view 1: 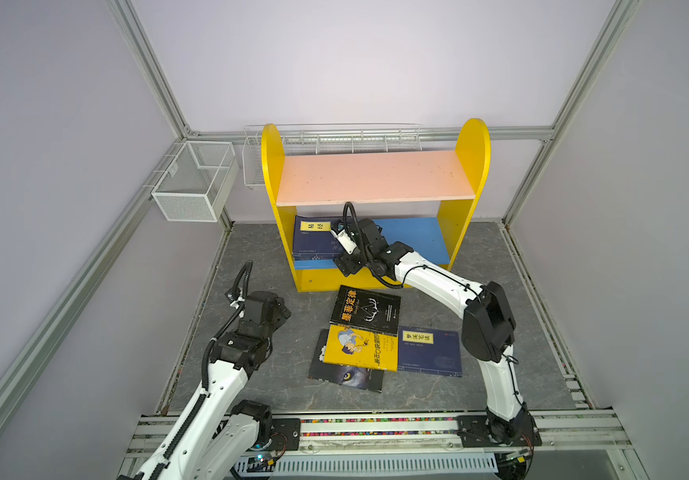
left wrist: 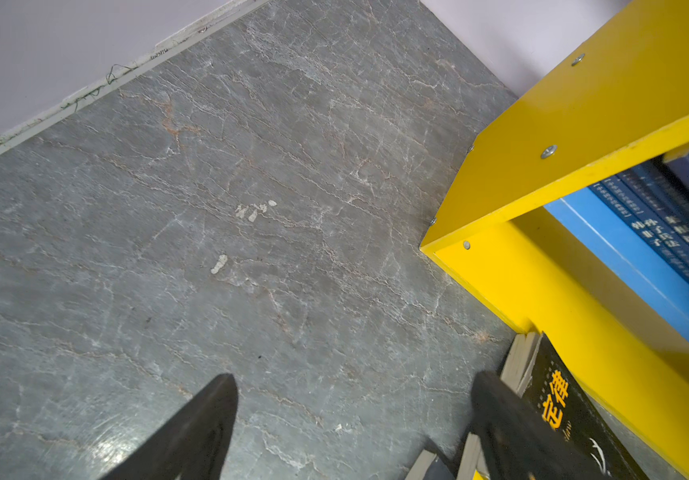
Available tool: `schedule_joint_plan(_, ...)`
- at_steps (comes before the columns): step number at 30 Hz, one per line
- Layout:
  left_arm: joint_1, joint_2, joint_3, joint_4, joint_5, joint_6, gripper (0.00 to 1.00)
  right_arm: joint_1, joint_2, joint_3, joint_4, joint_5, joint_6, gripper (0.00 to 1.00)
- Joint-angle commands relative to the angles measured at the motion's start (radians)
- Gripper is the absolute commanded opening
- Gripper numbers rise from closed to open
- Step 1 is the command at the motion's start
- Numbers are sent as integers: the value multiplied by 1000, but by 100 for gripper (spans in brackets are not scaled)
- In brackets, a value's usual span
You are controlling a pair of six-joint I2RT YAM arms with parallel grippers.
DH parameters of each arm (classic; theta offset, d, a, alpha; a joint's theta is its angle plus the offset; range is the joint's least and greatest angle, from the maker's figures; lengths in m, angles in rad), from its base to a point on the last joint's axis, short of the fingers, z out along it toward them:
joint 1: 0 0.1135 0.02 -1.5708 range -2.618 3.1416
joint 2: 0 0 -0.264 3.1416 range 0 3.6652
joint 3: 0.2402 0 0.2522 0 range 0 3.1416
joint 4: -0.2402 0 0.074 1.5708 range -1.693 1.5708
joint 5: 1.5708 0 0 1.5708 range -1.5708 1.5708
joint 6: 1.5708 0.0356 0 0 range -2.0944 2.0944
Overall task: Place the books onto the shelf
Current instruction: 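Push the book flat against the stack with the right gripper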
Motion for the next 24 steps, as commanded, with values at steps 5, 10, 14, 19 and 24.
schedule_joint_plan(5,4,29,14,-8,7,8,89,-13,32,74,17,-94,-3,90)
schedule_joint_plan(10,4,42,14,0,18,9,89,-18,25,77,25,-127,21,91)
schedule_joint_plan(14,5,44,14,6,19,9,88,-26,14,73,31,-163,44,93)
schedule_joint_plan(19,4,46,17,5,19,8,88,-36,-18,45,63,-174,74,93)
schedule_joint_plan(24,4,46,17,5,18,7,88,-45,-46,24,81,-209,86,93)
